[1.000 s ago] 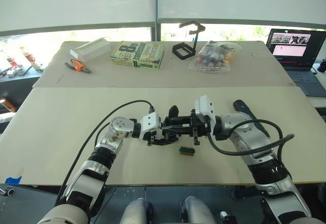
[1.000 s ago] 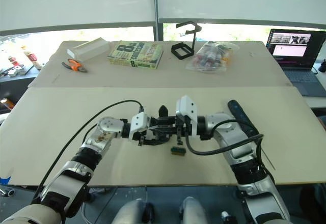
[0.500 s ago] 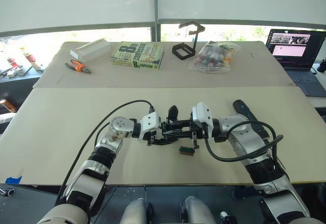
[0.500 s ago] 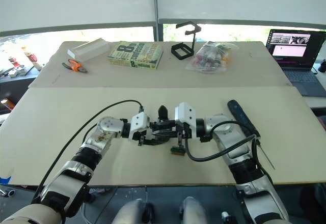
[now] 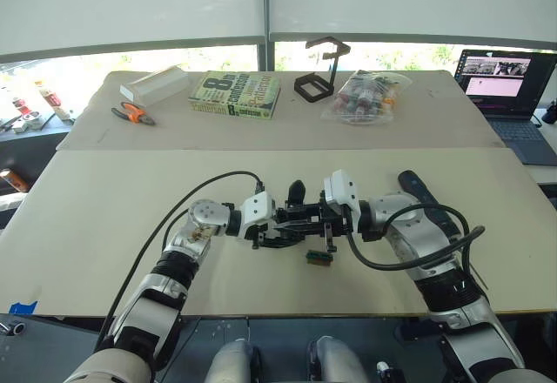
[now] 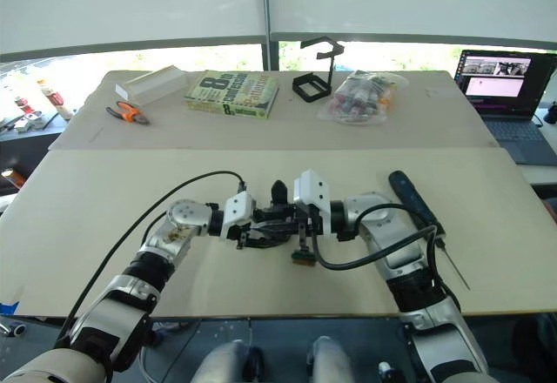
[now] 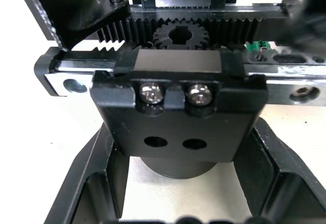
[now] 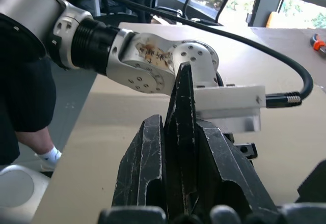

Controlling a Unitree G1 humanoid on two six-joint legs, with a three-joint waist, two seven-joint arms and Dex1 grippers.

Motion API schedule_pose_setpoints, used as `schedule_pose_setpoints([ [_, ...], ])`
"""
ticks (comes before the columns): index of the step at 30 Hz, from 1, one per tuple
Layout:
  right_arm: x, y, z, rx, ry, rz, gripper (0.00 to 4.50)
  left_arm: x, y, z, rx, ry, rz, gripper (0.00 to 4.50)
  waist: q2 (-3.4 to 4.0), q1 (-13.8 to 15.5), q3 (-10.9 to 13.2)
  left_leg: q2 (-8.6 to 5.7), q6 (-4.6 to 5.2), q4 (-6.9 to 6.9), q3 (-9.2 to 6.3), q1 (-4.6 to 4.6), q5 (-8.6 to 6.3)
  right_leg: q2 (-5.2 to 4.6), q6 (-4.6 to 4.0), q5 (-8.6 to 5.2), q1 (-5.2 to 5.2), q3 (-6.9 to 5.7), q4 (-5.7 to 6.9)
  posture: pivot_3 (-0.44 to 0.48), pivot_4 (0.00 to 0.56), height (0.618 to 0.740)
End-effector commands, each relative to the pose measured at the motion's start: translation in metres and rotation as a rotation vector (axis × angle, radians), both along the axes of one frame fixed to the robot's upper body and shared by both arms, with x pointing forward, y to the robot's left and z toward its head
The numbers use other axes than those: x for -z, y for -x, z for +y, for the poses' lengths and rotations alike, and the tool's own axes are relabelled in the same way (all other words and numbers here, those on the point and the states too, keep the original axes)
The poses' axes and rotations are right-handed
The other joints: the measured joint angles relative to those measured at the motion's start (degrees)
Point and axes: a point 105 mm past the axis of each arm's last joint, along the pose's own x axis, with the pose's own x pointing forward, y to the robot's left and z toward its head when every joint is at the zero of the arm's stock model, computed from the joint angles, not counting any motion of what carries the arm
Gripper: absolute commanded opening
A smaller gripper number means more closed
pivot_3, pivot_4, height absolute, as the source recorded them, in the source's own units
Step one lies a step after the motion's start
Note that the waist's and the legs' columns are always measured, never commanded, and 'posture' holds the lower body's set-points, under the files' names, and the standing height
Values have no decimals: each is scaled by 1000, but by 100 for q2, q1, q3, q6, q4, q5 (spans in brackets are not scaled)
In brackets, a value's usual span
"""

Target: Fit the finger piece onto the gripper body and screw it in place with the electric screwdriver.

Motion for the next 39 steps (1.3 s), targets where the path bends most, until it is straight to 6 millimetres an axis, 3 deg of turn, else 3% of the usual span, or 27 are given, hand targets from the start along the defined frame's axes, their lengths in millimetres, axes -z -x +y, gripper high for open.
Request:
schedule_pose_setpoints([
  [1, -8, 1, -1, -12, 1, -48, 391, -10, -1, -5, 19, 17, -33, 2331, 0, 0, 0, 0, 0, 0, 0, 0, 0, 0, 0, 0, 0, 0, 0, 0, 150, 740],
  [14, 16, -12, -13, 46, 54, 42, 391, -11, 0, -4, 24, 16, -34, 2331, 0, -1, 0, 0, 0, 0, 1, 4, 0, 1, 0, 0, 3, 0, 1, 0, 150, 740],
  [22, 12, -15, -17, 24, 62, 82, 391, -11, 0, -3, 22, 12, -36, 2331, 0, 0, 0, 0, 0, 0, 1, 6, 0, 0, 0, 0, 4, 1, 1, 0, 150, 740],
  [29, 18, 1, -10, -45, 77, 107, 391, -11, -1, -3, 16, 15, -38, 2331, 1, -2, -1, 0, 0, 0, 0, 5, 0, 0, 0, 0, 4, 1, 2, 0, 150, 740],
  [35, 21, -2, -4, -14, 69, 100, 391, -11, 0, -4, 15, 19, -38, 2330, 1, -10, -1, 1, 0, 0, 0, 7, 0, 1, 0, 0, 4, 2, 3, 0, 150, 740],
  [39, 6, -7, -2, -10, 17, 98, 391, -11, 0, -4, 16, 19, -37, 2330, 1, -16, -1, 1, 0, -1, 1, 10, 0, 1, 0, 0, 4, 3, 6, 0, 150, 740],
])
